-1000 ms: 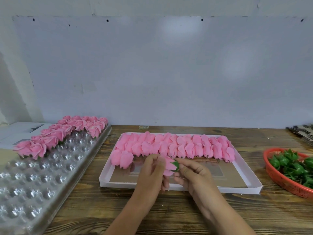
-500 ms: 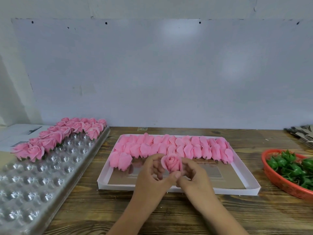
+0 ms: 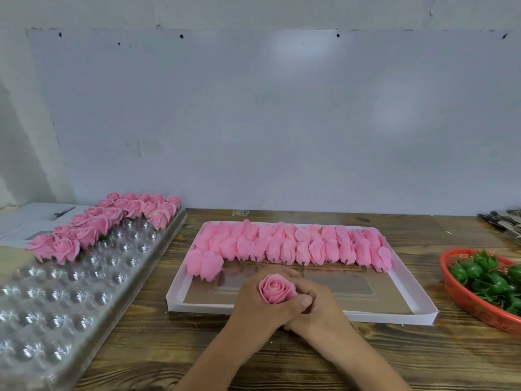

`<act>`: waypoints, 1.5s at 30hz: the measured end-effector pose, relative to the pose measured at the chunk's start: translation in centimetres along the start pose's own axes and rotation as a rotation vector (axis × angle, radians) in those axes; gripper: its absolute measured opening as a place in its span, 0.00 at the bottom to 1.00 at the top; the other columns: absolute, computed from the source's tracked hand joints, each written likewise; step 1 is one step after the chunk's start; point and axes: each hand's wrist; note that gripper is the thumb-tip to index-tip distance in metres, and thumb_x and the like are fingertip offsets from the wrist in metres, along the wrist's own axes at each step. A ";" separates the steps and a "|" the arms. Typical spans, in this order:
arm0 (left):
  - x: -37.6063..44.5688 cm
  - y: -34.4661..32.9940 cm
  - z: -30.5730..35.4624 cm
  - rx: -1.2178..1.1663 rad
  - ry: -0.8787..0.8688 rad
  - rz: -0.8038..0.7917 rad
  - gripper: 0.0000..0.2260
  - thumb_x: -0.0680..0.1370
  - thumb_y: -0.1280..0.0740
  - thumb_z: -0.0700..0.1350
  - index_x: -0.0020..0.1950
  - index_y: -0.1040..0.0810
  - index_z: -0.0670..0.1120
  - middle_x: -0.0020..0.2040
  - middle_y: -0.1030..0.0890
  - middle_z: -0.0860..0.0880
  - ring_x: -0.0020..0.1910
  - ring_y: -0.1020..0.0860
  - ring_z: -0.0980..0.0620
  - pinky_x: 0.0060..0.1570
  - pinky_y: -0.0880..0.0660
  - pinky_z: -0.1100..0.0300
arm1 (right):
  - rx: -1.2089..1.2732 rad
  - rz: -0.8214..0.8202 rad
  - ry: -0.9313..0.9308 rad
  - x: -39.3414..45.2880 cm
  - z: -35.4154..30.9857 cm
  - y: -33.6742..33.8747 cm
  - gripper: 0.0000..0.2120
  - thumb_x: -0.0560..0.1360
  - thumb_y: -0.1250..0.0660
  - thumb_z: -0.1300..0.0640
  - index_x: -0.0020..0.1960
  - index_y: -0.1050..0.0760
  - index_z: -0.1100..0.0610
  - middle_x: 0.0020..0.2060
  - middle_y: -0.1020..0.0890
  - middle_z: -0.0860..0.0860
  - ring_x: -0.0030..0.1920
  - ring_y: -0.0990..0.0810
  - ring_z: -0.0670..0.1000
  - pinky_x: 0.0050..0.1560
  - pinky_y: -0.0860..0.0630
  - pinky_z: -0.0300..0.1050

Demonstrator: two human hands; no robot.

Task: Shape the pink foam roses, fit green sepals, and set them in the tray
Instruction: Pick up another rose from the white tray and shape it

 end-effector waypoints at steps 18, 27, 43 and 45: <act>0.2 0.2 -0.1 -0.208 0.121 -0.017 0.27 0.65 0.18 0.54 0.61 0.23 0.63 0.59 0.18 0.57 0.59 0.20 0.59 0.51 0.21 0.62 | 0.145 0.201 -0.039 -0.2 0.1 -0.7 0.06 0.75 0.29 0.55 0.51 0.17 0.46 0.47 0.14 0.52 0.51 0.16 0.52 0.49 0.21 0.47; 0.5 0.2 0.3 -0.224 0.132 -0.027 0.16 0.71 0.25 0.57 0.57 0.18 0.62 0.57 0.15 0.53 0.56 0.17 0.52 0.55 0.19 0.57 | 0.224 0.245 -0.097 0.1 0.8 -0.2 0.14 0.71 0.32 0.43 0.54 0.18 0.45 0.41 0.17 0.51 0.41 0.21 0.44 0.37 0.24 0.39; 0.7 1.1 0.3 -0.090 0.069 -0.125 0.13 0.73 0.24 0.48 0.57 0.16 0.56 0.54 0.14 0.52 0.54 0.16 0.52 0.55 0.22 0.64 | -0.051 0.099 -0.004 -0.2 0.4 0.3 0.13 0.73 0.39 0.40 0.55 0.23 0.34 0.49 0.19 0.37 0.48 0.22 0.38 0.47 0.27 0.33; 0.7 1.7 0.7 -0.096 0.088 -0.090 0.13 0.72 0.23 0.47 0.55 0.16 0.58 0.52 0.14 0.53 0.53 0.16 0.55 0.51 0.21 0.66 | -0.133 0.079 -0.001 -0.5 0.2 0.1 0.19 0.73 0.38 0.36 0.64 0.29 0.32 0.56 0.21 0.36 0.55 0.23 0.39 0.52 0.28 0.31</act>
Point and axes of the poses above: each hand's wrist, its own x-axis towards the middle knuckle, its own y-axis out of the back of the hand, z = x × y
